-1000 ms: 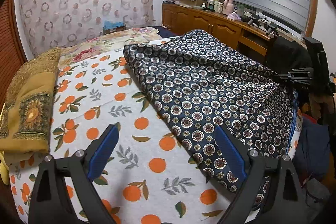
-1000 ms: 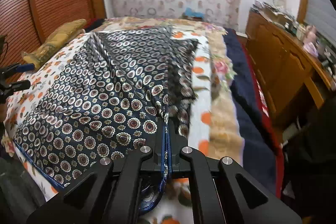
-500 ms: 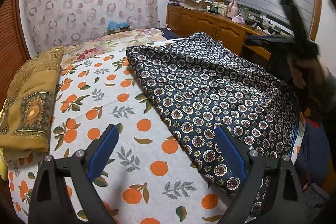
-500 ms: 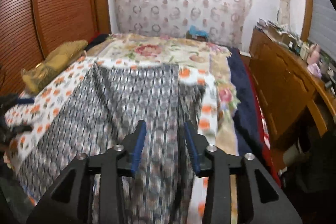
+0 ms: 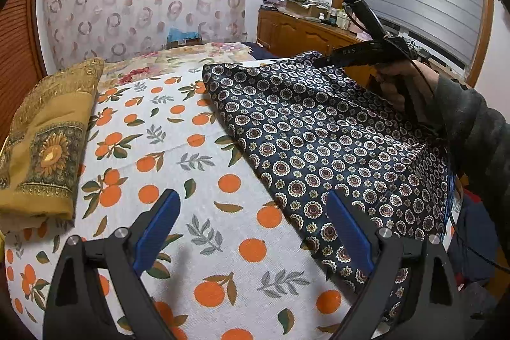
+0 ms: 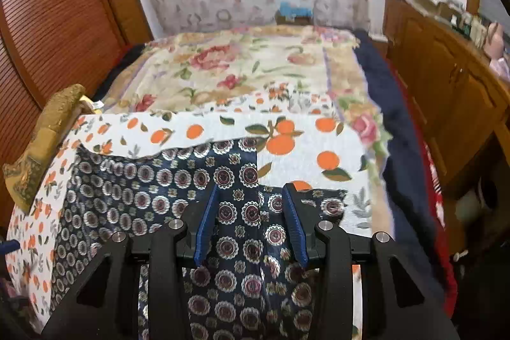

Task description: Fold small clothes

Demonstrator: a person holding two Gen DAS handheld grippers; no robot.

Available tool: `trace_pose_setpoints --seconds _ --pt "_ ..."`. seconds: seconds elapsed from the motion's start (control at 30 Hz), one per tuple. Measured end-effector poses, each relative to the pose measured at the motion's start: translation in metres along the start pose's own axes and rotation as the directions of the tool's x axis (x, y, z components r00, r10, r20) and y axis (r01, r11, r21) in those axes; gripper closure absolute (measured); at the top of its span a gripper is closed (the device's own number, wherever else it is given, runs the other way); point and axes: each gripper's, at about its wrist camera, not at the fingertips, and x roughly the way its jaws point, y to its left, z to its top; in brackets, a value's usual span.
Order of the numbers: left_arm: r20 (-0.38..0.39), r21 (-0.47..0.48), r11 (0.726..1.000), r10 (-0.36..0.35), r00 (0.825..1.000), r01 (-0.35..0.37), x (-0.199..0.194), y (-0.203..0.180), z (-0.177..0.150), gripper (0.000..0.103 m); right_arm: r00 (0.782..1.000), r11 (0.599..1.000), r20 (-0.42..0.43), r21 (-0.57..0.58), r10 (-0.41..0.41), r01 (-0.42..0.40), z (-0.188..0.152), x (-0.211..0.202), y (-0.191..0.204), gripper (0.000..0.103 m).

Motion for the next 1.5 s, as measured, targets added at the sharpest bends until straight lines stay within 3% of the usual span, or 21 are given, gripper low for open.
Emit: trace_pose_setpoints --seconds 0.03,0.13,0.17,0.27,0.33,0.37,0.47,0.73,1.03,1.33,1.5 --pt "-0.001 -0.001 1.0 0.0 1.0 0.0 0.0 0.0 -0.001 0.009 1.0 1.0 -0.002 0.005 0.015 -0.015 0.0 0.002 -0.001 0.067" --pt "-0.003 -0.006 1.0 -0.004 1.0 0.004 0.0 0.001 -0.003 0.009 0.998 0.998 0.014 -0.004 0.059 -0.059 -0.001 -0.002 0.001 0.097" --pt "-0.004 -0.008 1.0 -0.005 1.0 0.005 0.001 0.002 -0.003 0.009 0.997 0.998 0.041 -0.018 0.065 -0.064 -0.001 -0.008 0.003 0.101" --pt "-0.006 -0.009 1.0 -0.008 1.0 0.008 0.001 0.001 -0.005 0.009 0.99 1.0 0.143 -0.007 -0.016 0.017 0.001 -0.031 0.003 0.103" --pt "-0.006 -0.007 1.0 -0.01 1.0 0.01 0.001 0.0 -0.005 0.009 0.969 0.987 0.192 0.066 -0.156 0.146 0.003 -0.048 -0.004 0.103" --pt "-0.006 -0.007 1.0 -0.011 1.0 0.011 0.001 -0.001 -0.005 0.009 0.964 0.98 0.189 0.099 -0.189 0.172 0.005 -0.052 -0.008 0.103" --pt "-0.007 0.004 1.0 -0.012 1.0 0.012 0.002 -0.004 -0.005 0.009 0.969 0.974 0.115 0.08 -0.22 0.212 0.006 -0.047 -0.009 0.097" --pt "-0.014 0.014 1.0 -0.011 1.0 0.011 0.002 -0.009 -0.005 0.009 0.977 0.984 0.122 -0.013 -0.173 0.176 -0.029 -0.076 0.002 0.072" --pt "-0.028 0.027 0.999 -0.025 0.999 0.026 0.005 -0.018 -0.009 0.009 0.985 0.99 0.114 -0.037 -0.13 0.135 -0.125 -0.127 0.025 0.072" --pt "-0.082 0.031 0.994 -0.101 0.991 0.104 0.003 -0.04 -0.027 0.01 0.982 0.989 0.121 -0.012 -0.147 0.149 -0.186 -0.166 0.033 0.053" --pt "-0.106 0.028 0.987 -0.157 0.982 0.161 -0.003 -0.048 -0.035 0.022 0.981 0.985 0.096 -0.009 -0.169 0.171 -0.208 -0.166 0.039 0.052"
